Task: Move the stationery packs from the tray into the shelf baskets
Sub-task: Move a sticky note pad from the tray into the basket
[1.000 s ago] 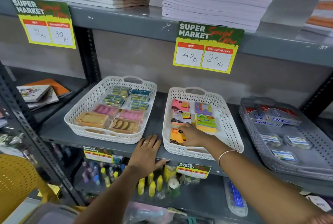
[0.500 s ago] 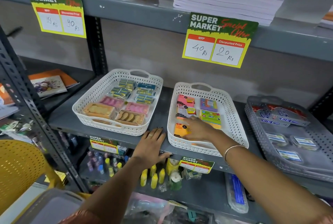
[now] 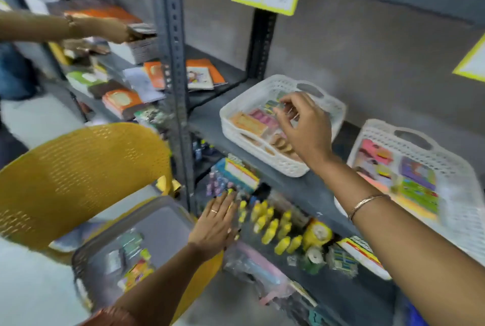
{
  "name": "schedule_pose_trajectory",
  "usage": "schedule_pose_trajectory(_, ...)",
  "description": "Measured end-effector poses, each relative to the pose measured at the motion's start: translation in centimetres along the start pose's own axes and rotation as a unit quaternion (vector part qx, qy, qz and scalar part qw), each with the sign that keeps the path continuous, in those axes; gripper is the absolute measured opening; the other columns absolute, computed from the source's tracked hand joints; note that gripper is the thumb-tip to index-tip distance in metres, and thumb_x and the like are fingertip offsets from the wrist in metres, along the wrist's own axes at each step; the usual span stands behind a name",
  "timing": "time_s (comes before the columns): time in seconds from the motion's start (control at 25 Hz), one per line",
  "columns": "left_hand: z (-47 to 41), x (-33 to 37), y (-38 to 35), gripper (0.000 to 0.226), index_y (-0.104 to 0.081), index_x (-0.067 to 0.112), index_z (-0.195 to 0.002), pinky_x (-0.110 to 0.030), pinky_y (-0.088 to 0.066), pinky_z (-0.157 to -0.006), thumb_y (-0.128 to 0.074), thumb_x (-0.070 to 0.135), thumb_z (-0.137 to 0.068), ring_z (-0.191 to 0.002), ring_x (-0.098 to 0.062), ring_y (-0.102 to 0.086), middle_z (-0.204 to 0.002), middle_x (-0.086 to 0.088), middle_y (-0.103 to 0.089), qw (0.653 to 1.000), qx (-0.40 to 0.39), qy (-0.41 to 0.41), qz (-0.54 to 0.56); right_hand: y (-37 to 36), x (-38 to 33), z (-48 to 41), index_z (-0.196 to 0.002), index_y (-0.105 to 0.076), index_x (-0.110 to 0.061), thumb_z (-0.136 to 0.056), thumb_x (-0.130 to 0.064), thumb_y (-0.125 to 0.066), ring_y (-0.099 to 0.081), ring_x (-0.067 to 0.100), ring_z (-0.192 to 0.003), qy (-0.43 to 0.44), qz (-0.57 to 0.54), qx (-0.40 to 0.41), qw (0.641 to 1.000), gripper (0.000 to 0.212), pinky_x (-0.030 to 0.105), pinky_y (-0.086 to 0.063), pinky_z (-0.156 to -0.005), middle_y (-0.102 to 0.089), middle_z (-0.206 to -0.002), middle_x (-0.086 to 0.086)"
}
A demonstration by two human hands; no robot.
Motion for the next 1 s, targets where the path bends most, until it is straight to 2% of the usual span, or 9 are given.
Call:
schedule_pose_trajectory(0.12, 6.4, -5.9, -2.5, 0.065, -0.064, 0.006, -0.116, -0.045, -0.053, -0.086, -0.076, 0.049, -0.068, -0.114, -0.032, -0.059, -0.126, -0.015, -0.062, 0.99, -0.067, 0.122, -0.001, -8.3, -5.1, 1.4, -0.093, -0.062, -0.011, -0.083, -0.025, -0.06, -0.055, 0.014, -0.076, 0.054, -0.052, -0.061, 0.995, 0.017, 0.031, -0.041, -0.063, -0.065, -0.087, 0.006)
schedule_pose_trajectory(0.28, 14.3, -10.8, -5.8, 0.063, -0.059, 0.005, -0.122, -0.051, -0.051, -0.087, -0.067, 0.05, -0.077, -0.118, -0.036, -0.055, -0.132, -0.017, -0.056, 0.962, -0.115, 0.244, 0.03, -19.1, -8.3, 6.1, -0.095, -0.062, -0.007, -0.084, -0.025, -0.064, -0.064, 0.032, -0.08, 0.071, -0.091, -0.18, 0.977, 0.021, 0.04, -0.052, -0.062, -0.065, -0.089, 0.013)
schedule_pose_trajectory(0.4, 20.7, -13.7, -9.8, 0.07, -0.059, 0.004, -0.121, -0.052, -0.051, -0.089, -0.072, 0.052, -0.072, -0.119, -0.037, -0.054, -0.132, -0.019, -0.056, 0.932, -0.169, 0.316, 0.053, -29.4, -10.2, 11.9, -0.103, -0.06, -0.009, -0.083, -0.022, -0.065, -0.063, 0.035, -0.092, 0.072, -0.092, -0.323, 0.939, 0.025, 0.042, -0.051, -0.068, -0.063, -0.099, 0.015)
schedule_pose_trajectory(0.48, 23.9, -14.5, -12.0, 0.072, -0.06, 0.005, -0.121, -0.05, -0.051, -0.088, -0.061, 0.061, -0.074, -0.12, -0.035, -0.054, -0.132, -0.018, -0.056, 0.925, -0.194, 0.322, 0.052, -34.9, -10.7, 16.7, -0.111, -0.056, -0.01, -0.084, -0.021, -0.064, -0.059, 0.033, -0.103, 0.085, -0.085, -0.422, 0.899, 0.03, 0.042, -0.049, -0.075, -0.059, -0.112, 0.012)
schedule_pose_trajectory(0.6, 26.8, -15.6, -15.8, 0.078, -0.053, 0.004, -0.128, -0.053, -0.045, -0.094, -0.044, 0.065, -0.08, -0.128, -0.037, -0.045, -0.14, -0.019, -0.046, 0.911, -0.214, 0.342, 0.083, -41.2, -10.5, 23.8, -0.121, -0.052, -0.01, -0.086, -0.022, -0.064, -0.053, 0.03, -0.114, 0.113, -0.063, -0.501, 0.856, 0.038, 0.039, -0.047, -0.079, -0.054, -0.125, 0.009)
schedule_pose_trajectory(0.76, 28.4, -15.2, -20.8, 0.089, -0.029, 0.007, -0.143, -0.052, -0.022, -0.111, -0.026, 0.073, -0.083, -0.142, -0.033, -0.016, -0.155, -0.015, -0.018, 0.9, -0.237, 0.345, 0.118, -46.9, -10.2, 31.6, -0.126, -0.046, -0.011, -0.084, -0.022, -0.065, -0.047, 0.029, -0.121, 0.159, -0.022, -0.584, 0.796, 0.048, 0.041, -0.047, -0.087, -0.05, -0.128, 0.01)
schedule_pose_trajectory(0.84, 28.9, -14.7, -22.5, 0.088, -0.034, 0.005, -0.141, -0.053, -0.026, -0.11, -0.025, 0.071, -0.083, -0.141, -0.035, -0.022, -0.152, -0.018, -0.026, 0.902, -0.237, 0.34, 0.123, -49.1, -10.5, 34.7, -0.129, -0.043, -0.011, -0.081, -0.021, -0.066, -0.044, 0.027, -0.125, 0.211, -0.004, -0.616, 0.759, 0.055, 0.04, -0.045, -0.096, -0.047, -0.134, 0.009)
schedule_pose_trajectory(0.92, 29.3, -14.3, -23.5, 0.083, -0.043, 0.004, -0.135, -0.053, -0.034, -0.105, -0.032, 0.068, -0.084, -0.136, -0.036, -0.033, -0.146, -0.019, -0.039, 0.904, -0.233, 0.337, 0.121, -50.7, -11.1, 37.3, -0.136, -0.036, -0.01, -0.079, -0.018, -0.068, -0.036, 0.026, -0.134, 0.266, 0.004, -0.633, 0.727, 0.066, 0.036, -0.034, -0.108, -0.04, -0.144, 0.01)
schedule_pose_trajectory(1.0, 29.8, -14.1, -24.3, 0.079, -0.044, 0.003, -0.134, -0.052, -0.035, -0.104, -0.039, 0.065, -0.085, -0.134, -0.036, -0.036, -0.144, -0.02, -0.042, 0.905, -0.23, 0.336, 0.123, -51.8, -11.7, 39.1, -0.141, -0.028, -0.008, -0.077, -0.018, -0.069, -0.029, 0.027, -0.139, 0.297, 0.001, -0.641, 0.708, 0.077, 0.035, -0.026, -0.115, -0.032, -0.15, 0.011)
Point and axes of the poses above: each hand's wrist, its own z-axis away from the middle knuckle, its own y-axis out of the back of the hand, x = y × z, the point moved 7 cm from there along -z, towards the middle knuckle
